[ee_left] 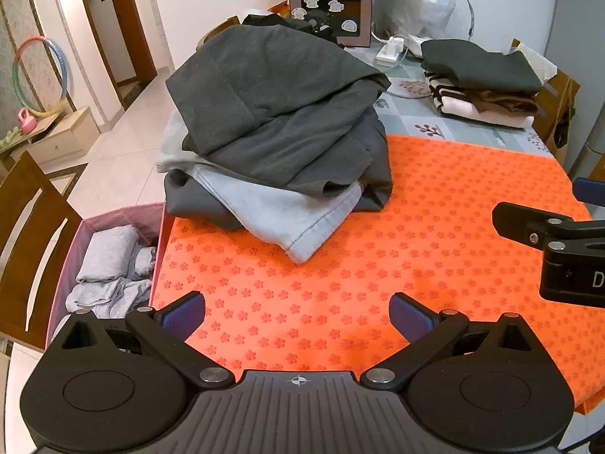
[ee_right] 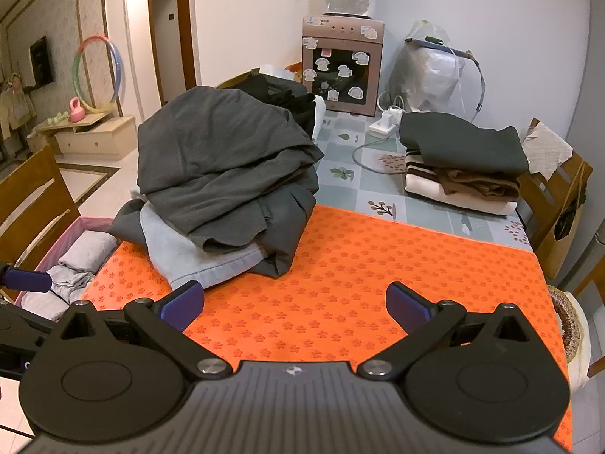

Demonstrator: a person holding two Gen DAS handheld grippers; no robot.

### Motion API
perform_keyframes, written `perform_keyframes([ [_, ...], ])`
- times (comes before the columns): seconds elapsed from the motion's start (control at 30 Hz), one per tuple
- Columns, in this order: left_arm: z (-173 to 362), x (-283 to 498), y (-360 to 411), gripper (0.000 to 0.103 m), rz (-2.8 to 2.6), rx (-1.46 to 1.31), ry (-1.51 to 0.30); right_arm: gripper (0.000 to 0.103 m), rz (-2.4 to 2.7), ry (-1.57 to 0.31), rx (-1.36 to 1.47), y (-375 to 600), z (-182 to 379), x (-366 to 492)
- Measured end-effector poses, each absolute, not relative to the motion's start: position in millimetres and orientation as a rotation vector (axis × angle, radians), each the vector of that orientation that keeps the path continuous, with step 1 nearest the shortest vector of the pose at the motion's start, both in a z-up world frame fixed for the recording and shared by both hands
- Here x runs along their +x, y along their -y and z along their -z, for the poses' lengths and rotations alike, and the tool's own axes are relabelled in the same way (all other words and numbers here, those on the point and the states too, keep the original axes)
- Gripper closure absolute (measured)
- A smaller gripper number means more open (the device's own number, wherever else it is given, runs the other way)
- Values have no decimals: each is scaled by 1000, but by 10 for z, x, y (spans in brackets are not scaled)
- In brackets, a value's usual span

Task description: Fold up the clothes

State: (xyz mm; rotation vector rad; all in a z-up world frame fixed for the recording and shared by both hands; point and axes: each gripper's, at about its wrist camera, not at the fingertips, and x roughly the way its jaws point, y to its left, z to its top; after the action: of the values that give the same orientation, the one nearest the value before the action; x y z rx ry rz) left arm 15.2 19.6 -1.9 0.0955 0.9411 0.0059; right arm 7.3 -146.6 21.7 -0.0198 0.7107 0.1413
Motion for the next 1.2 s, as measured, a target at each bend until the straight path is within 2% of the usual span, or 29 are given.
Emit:
perform_keyframes([
  [0.6,73,273,-334,0,6,99,-956,0,-164,-721,-18,1340,-167,291],
  [1.2,256,323,-725,0,-69,-3,-979,1,-430,-749,-119,862,365,1713],
])
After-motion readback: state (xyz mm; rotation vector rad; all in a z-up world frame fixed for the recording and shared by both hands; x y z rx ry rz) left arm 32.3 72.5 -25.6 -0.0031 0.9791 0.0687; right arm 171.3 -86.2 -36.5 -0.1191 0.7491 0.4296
